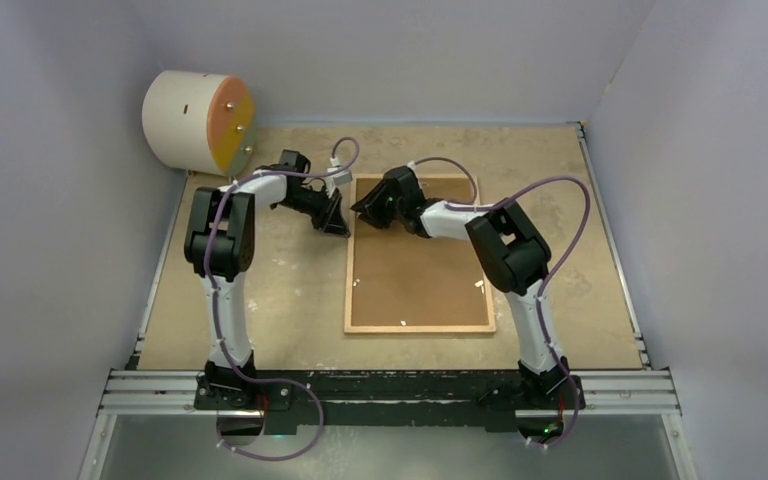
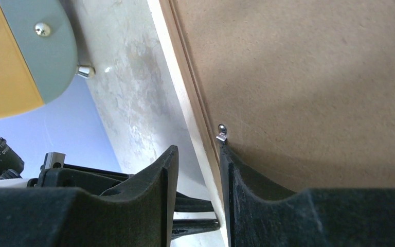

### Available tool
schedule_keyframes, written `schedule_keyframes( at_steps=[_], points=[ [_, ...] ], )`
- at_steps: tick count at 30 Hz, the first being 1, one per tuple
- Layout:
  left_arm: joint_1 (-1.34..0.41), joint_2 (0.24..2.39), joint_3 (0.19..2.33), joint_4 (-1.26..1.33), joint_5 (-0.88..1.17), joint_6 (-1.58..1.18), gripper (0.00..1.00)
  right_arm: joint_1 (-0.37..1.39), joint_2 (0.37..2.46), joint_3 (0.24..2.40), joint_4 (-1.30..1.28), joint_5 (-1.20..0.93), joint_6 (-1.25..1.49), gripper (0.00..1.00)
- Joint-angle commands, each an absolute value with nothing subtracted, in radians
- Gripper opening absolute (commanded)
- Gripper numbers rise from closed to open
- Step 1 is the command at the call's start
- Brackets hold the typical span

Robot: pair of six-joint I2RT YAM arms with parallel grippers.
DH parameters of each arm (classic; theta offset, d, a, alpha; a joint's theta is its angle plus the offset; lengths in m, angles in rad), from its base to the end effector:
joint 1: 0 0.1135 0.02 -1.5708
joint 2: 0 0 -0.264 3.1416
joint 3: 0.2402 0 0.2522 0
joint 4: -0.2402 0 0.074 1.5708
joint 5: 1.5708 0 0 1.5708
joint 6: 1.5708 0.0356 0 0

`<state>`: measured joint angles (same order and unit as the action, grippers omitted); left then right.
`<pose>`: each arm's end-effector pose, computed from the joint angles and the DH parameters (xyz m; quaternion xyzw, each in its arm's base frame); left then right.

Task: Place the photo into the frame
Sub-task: Install the photo frame at the center of the board.

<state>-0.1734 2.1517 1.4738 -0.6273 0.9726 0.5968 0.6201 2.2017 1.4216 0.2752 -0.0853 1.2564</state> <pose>0.4066 -0.1011 0.1365 0.3865 0.7889 -0.4283 0.2118 0.3953 0.2860 0.1441 0.2486 0.8241 0.4311 0.2705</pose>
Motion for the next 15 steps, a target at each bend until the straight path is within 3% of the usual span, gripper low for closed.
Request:
schedule_keyframes(
  at_steps=[1,9,15],
  points=[
    [-0.216,2.188,1.425,-0.668,0.879,0.666,0.14,0.632,2.25,1.378,0.321,0.028,1.313,0.39],
    [-0.22,2.186,1.422,-0.678,0.875,0.674,0.13,0.641,2.257,1.351,0.383,-0.068,1.391,0.4],
    [-0.216,2.179,1.421,-0.693,0.862,0.691,0.13,0.612,2.14,1.306,0.268,-0.006,1.236,0.47]
  ],
)
